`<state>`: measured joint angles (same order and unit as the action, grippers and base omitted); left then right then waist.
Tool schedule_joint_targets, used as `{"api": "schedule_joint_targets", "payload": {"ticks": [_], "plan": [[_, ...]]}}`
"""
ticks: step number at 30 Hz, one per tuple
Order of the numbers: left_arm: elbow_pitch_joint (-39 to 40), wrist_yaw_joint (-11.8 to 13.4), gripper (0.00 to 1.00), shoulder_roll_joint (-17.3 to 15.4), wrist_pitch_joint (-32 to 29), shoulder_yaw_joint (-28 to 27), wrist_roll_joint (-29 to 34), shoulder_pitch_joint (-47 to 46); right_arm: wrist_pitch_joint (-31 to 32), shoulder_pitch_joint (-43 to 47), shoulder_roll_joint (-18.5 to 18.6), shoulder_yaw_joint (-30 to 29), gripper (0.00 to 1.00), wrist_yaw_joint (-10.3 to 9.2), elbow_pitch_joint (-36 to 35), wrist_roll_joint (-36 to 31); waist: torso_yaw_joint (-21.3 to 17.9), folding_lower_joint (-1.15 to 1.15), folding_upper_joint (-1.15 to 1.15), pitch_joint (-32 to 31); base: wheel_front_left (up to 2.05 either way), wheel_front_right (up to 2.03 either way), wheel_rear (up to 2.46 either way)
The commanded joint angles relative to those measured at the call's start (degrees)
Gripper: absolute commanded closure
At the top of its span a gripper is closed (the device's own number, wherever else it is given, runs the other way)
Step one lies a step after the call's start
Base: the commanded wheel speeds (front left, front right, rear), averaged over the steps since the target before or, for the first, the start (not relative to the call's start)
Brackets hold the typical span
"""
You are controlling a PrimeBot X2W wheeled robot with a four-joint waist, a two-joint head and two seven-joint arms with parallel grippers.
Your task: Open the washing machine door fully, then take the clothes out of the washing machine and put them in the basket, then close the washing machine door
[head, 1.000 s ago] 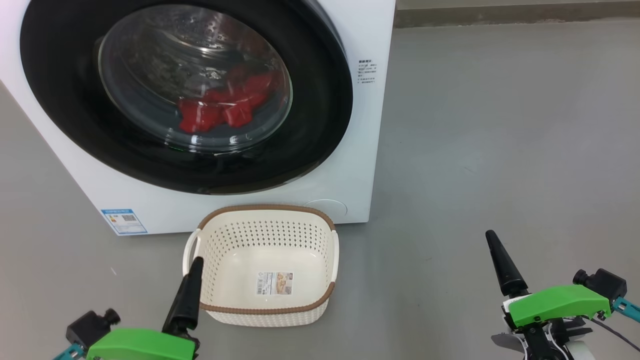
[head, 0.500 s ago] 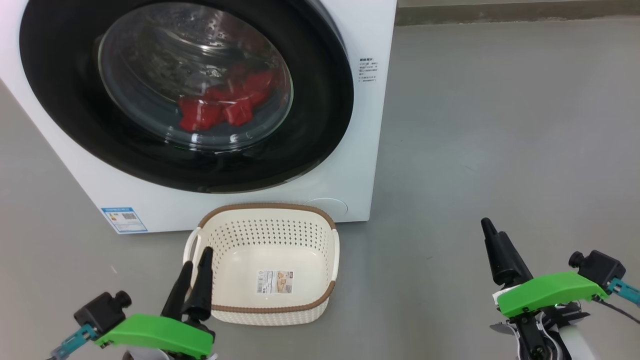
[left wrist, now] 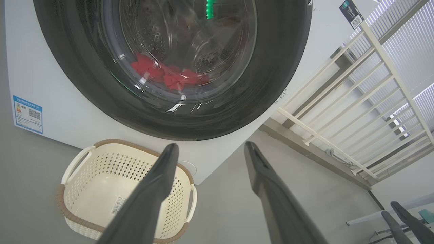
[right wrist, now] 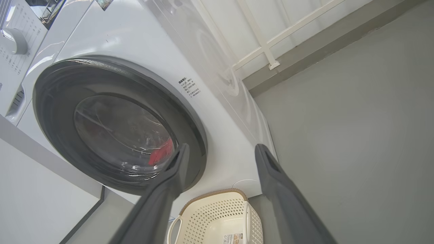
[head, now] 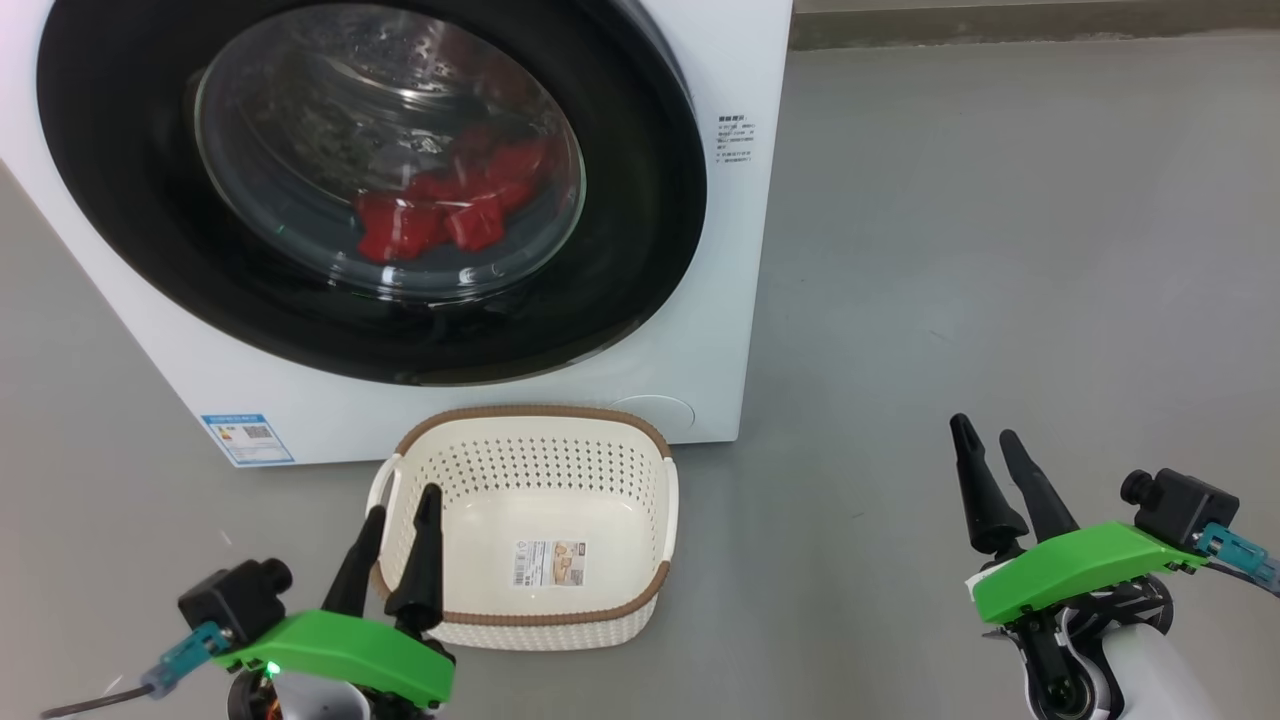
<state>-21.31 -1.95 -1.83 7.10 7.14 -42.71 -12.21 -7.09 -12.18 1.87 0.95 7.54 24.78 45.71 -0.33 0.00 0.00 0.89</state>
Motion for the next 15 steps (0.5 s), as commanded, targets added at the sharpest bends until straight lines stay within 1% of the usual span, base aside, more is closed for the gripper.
{"api": "schedule_joint_targets", "payload": {"ticks": [1, 8, 15], "plan": [[0.8, 0.6, 0.00, -0.8, 0.8, -0.8, 2.3, -3.0, -0.9, -3.0, 0.6, 0.9, 0.00, -0.04, -1.6, -2.5, 0.0, 0.00, 0.00, 0.0, 0.00, 0.00, 0.00], [-0.5, 1.3, 0.00, -0.8, 2.0, 0.1, 8.3, -4.0, -2.0, -3.6, 0.6, 0.5, 0.00, -0.04, -1.8, -9.5, -0.1, 0.00, 0.00, 0.0, 0.00, 0.00, 0.00], [-1.7, 1.8, 0.00, -0.9, 3.2, 0.9, 13.5, -5.2, -3.2, -4.3, 0.7, 0.7, 0.00, -0.04, -1.8, -14.7, -0.2, 0.00, 0.00, 0.0, 0.00, 0.00, 0.00]]}}
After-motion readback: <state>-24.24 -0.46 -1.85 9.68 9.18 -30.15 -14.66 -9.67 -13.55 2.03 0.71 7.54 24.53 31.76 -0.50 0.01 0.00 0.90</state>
